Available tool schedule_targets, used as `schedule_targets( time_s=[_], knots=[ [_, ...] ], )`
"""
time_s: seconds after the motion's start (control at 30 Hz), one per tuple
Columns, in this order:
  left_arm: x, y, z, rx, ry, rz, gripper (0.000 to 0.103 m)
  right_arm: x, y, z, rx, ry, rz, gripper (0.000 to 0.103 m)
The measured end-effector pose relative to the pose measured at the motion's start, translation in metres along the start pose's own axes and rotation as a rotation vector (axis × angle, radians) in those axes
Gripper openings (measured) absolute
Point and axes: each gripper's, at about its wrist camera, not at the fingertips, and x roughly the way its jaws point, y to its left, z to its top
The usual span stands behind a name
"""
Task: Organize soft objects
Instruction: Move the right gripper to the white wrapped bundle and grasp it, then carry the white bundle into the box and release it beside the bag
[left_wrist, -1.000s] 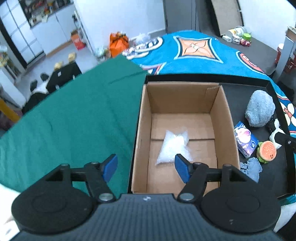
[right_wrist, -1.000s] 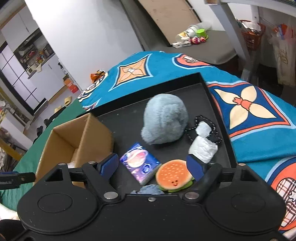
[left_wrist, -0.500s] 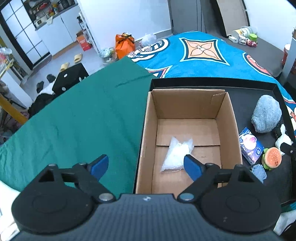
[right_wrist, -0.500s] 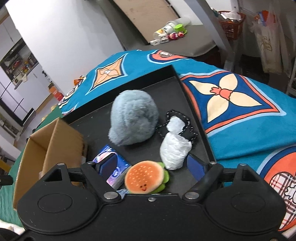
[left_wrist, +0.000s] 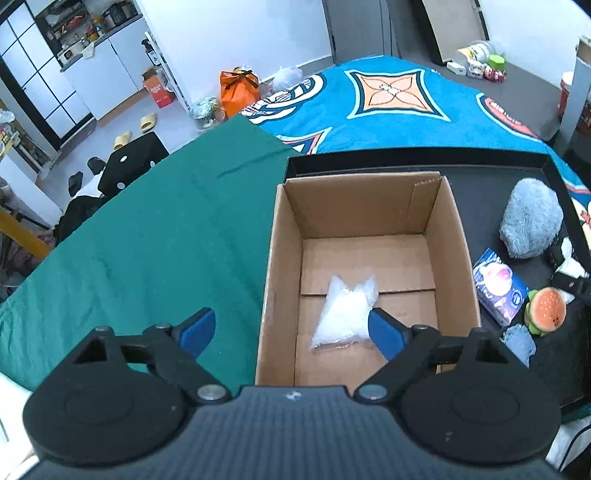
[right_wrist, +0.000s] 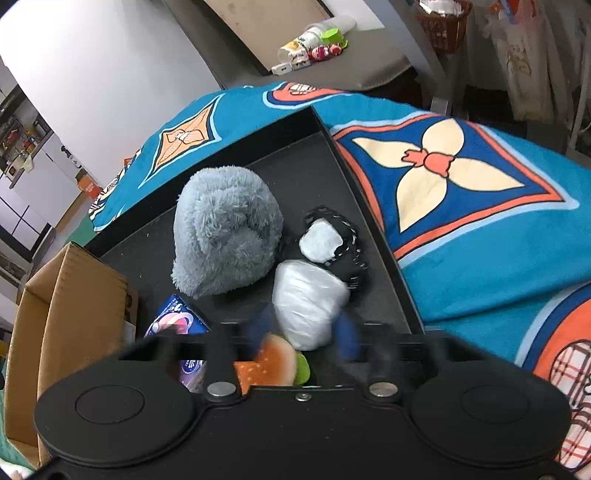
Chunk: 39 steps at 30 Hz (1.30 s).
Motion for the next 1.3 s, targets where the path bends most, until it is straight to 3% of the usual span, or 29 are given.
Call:
schedule_targets(
  time_s=[0.5,0.83,1.3],
  knots=[
    [-0.011,0.021,0.002,-0.035,-0.021,-0.068,0.089,-0.027,0.010,-0.001,-0.044,-0.034,0.018,0.031],
    [-0.011,0.024,-0.011,0.000,-0.042,-0.096,0.089,-0.042,0.025,-0.004,-0.095,-0.057,0.008,0.031],
    [-0.008,0.042,-0.021,-0.068,-0.069,-0.132,0.089,-0.073,0.068,-0.002,-0.222,-0.102,0.030,0.031]
  ],
)
